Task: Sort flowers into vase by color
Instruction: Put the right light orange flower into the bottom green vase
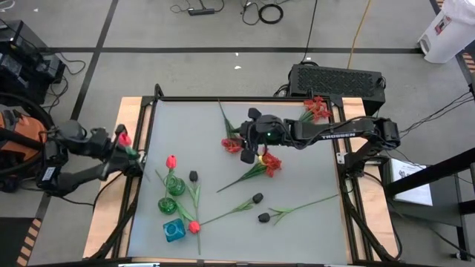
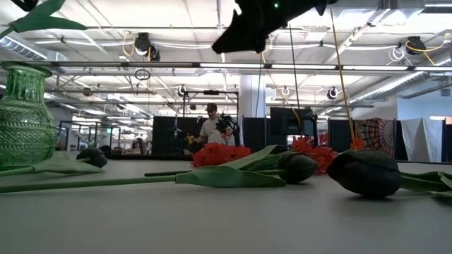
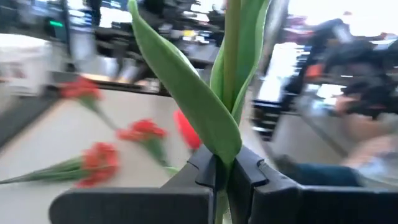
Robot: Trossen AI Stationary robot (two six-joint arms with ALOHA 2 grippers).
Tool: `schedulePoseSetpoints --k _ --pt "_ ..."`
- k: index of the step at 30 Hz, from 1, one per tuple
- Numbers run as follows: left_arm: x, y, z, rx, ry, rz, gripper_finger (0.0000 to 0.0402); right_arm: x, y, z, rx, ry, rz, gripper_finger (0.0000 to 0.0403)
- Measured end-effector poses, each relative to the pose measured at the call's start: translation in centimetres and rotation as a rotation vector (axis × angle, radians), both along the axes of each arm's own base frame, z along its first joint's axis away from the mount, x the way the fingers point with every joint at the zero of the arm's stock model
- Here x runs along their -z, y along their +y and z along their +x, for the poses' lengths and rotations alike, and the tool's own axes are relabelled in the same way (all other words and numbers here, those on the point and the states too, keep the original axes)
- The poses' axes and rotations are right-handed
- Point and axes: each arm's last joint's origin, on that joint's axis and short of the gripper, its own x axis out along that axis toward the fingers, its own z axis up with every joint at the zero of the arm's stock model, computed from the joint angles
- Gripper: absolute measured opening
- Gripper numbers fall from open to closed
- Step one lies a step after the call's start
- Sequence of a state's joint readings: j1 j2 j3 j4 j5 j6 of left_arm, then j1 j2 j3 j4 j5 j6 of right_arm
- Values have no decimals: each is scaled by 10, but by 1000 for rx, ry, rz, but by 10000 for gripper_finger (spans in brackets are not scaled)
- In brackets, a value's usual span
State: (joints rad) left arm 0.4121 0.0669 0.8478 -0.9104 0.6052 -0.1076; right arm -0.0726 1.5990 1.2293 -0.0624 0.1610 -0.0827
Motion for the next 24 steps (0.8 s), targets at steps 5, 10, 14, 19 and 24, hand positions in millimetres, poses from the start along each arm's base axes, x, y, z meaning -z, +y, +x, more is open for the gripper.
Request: schedulePoseSetpoints --k 5,10,14,19,24 --pt "0 -2 0 65 -2 -26 15 2 1 -1 10 20 27 114" --pt "-2 -2 0 64 -9 -44 15 2 2 -1 10 13 35 114" --pt "6 1 7 88 15 -58 15 2 3 -1 9 13 37 114" --pt "19 6 24 194 -5 -63 15 2 3 -1 8 14 36 114" --pt "28 9 33 223 3 -70 15 3 3 -1 7 19 36 114"
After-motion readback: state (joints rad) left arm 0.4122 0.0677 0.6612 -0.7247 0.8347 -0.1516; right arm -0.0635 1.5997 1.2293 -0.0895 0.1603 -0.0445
